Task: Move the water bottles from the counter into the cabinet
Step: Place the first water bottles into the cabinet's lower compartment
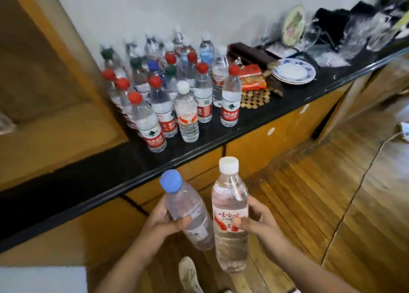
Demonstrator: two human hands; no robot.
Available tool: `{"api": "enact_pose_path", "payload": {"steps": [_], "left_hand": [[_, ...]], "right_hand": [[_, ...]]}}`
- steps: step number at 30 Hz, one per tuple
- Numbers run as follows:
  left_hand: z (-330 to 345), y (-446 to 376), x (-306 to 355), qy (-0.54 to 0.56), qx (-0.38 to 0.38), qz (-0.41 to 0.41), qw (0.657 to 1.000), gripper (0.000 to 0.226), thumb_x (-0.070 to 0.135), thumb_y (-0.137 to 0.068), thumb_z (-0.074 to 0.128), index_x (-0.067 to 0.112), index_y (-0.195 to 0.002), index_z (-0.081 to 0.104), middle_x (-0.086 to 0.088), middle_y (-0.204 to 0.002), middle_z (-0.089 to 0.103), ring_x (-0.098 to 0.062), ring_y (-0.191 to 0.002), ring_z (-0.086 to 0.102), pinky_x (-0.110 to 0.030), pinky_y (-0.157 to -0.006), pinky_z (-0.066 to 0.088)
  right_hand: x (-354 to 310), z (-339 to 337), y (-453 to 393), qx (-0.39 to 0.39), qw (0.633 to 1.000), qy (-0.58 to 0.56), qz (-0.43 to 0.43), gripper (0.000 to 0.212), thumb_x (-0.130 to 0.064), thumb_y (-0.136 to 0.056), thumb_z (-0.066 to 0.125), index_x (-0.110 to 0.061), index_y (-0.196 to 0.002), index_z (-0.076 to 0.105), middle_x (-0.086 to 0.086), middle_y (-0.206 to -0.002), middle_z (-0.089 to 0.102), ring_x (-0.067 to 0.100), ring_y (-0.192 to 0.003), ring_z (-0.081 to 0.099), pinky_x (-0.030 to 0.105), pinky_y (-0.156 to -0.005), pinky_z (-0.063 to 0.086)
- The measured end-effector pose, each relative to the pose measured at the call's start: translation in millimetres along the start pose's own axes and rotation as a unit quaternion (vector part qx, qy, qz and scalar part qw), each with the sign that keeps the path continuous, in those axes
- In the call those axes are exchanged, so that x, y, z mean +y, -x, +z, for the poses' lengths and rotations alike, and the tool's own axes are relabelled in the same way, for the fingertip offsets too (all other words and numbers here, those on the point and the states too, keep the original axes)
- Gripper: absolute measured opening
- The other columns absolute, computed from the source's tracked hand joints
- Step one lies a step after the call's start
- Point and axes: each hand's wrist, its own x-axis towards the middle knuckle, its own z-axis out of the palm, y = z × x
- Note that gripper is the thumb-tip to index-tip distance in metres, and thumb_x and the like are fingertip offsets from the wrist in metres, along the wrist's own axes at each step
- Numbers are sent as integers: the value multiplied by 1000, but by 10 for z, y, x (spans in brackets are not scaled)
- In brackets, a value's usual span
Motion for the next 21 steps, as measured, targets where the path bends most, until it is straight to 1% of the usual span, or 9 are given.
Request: {"api": "enact_pose_path", "payload": {"steps": [3,5,7,10,14,16,18,20,21], "left_hand": [[-197,174,275,27,57,62,996,98,57,-27,88,14,-108,56,8,-93,74,-8,-89,69,-16,-67,52],[-394,265,456,27,90,102,990,95,60,-30,87,14,-108,59,6,-94,74,-10,-90,69,-17,-67,53],[-603,327,610,25,102,138,985,82,58,-40,85,20,-109,63,2,-103,72,-15,-97,68,-20,-71,53],[-1025,347,793,48,140,178,973,66,50,-45,84,24,-103,66,3,-99,73,-12,-94,68,-16,-70,52],[-1643,240,1009,97,200,212,952,76,54,-39,85,20,-104,64,4,-95,74,-11,-90,69,-16,-69,52],[-1985,163,1126,111,226,220,943,67,44,-40,86,20,-100,65,4,-93,74,-10,-87,69,-15,-68,52],[-2346,74,1244,117,249,226,935,47,25,-51,81,22,-95,66,7,-89,74,-7,-82,69,-13,-64,51],[-2675,-6,1358,109,268,232,929,47,8,-56,80,23,-97,63,10,-86,74,-3,-79,69,-12,-62,51],[-2806,-44,1404,103,277,235,926,47,8,-56,78,22,-98,61,11,-84,74,-1,-78,69,-12,-62,51]], "right_hand": [[-264,298,-96,-48,999,-5,-10,73,-55,-34,86,-26,-99,71,2,-103,73,20,-99,67,35,-87,51],[-438,551,-233,-78,997,6,-18,78,-60,-31,85,-26,-99,70,1,-104,72,21,-100,66,33,-87,53],[-599,820,-377,-111,993,11,-31,76,-60,-33,85,-28,-100,70,1,-106,72,21,-101,66,33,-88,53],[-795,1284,-633,-163,985,14,-49,72,-57,-37,86,-29,-101,70,1,-105,72,19,-100,67,29,-82,55],[-937,1862,-1065,-193,977,38,-82,79,-49,-41,86,-18,-111,64,7,-109,70,23,-104,65,36,-88,51],[-996,2150,-1305,-193,974,47,-104,78,-47,-42,87,-16,-109,64,7,-108,71,23,-102,66,32,-83,54],[-1038,2438,-1577,-191,973,42,-119,66,-38,-45,85,-16,-105,67,7,-105,72,23,-99,67,27,-77,54],[-1076,2705,-1824,-192,973,34,-120,60,-32,-49,81,-17,-106,67,6,-106,71,22,-101,66,25,-77,53],[-1094,2810,-1924,-194,973,37,-122,61,-32,-51,81,-17,-108,66,6,-108,70,22,-103,65,26,-78,53]]}}
